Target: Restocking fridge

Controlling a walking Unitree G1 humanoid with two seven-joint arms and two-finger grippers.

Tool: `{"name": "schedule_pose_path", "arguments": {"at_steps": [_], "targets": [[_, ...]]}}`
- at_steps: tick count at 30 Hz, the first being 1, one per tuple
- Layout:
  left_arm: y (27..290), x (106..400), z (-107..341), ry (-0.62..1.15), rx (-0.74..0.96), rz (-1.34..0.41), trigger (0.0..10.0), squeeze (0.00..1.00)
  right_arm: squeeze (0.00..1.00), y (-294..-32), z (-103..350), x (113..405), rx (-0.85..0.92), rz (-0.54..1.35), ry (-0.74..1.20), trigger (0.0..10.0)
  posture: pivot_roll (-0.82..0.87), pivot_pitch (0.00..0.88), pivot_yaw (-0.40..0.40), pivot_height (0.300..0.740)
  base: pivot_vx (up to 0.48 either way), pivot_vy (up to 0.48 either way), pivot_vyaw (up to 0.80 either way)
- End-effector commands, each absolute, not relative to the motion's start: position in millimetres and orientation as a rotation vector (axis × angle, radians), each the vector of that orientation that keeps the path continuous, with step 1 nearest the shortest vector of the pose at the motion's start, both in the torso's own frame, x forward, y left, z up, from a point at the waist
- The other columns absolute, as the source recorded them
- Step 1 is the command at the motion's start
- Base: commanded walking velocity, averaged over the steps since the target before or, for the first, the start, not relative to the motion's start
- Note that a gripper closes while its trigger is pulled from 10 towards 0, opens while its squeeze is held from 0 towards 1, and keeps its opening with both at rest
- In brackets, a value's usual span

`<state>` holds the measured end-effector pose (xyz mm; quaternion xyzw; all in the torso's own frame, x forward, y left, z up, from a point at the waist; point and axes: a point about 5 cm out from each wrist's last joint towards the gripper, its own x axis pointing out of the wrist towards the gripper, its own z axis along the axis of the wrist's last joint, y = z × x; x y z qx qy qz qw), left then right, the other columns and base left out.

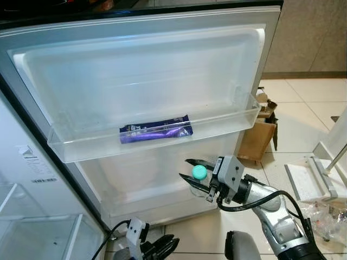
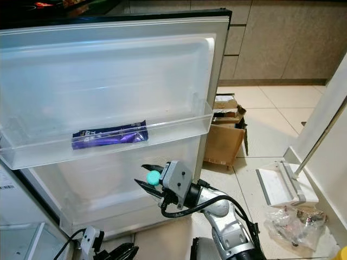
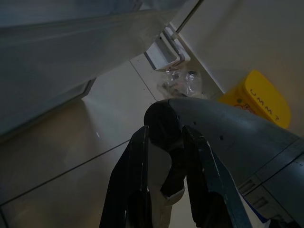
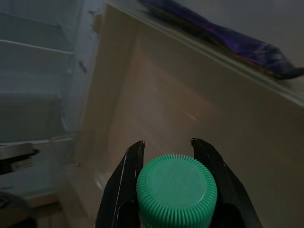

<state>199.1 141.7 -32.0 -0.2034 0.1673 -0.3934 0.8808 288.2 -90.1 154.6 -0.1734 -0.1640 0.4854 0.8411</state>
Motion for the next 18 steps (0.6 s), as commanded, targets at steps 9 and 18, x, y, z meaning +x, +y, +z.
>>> {"name": "schedule_pose_path", "arguments": {"at_steps": [9, 18], "targets": [[150, 198, -28, 0.324, -0.409, -0.835, 10.0, 0.00, 0.00, -83, 162, 290, -0.380, 0.994, -0.438, 10.0, -0.04, 0.154, 0.024, 0.408, 0.000, 0.000, 0.00], [152, 195, -21, 0.284, -0.396, -0.865, 10.0, 0.00, 0.00, -91, 138, 293, -0.368, 0.924, -0.366, 10.0, 0.00, 0.196, 0.034, 0.408, 0.000, 0.000, 0.00]]}}
